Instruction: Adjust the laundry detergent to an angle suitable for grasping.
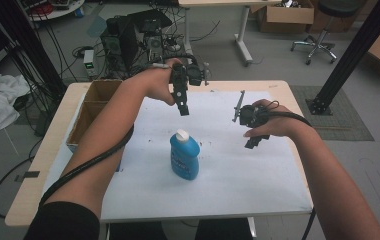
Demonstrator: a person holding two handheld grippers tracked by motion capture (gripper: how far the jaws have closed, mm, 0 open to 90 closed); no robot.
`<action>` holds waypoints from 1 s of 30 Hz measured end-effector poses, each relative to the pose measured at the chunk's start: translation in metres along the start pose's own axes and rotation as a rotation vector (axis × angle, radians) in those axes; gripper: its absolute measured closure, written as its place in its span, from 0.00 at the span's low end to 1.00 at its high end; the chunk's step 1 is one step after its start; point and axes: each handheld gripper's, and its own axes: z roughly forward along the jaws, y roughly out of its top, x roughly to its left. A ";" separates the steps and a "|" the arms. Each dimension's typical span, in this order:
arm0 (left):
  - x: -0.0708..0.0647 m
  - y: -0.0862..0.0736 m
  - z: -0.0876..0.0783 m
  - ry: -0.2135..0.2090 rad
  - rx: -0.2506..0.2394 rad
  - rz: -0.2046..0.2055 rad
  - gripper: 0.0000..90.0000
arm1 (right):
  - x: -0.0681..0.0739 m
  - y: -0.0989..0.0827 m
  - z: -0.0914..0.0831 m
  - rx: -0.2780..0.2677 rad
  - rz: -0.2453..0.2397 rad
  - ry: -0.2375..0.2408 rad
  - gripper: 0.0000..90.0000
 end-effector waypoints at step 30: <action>-0.006 -0.007 -0.004 0.002 -0.018 -0.028 0.00 | 0.015 -0.011 -0.013 -0.065 0.026 -0.017 0.18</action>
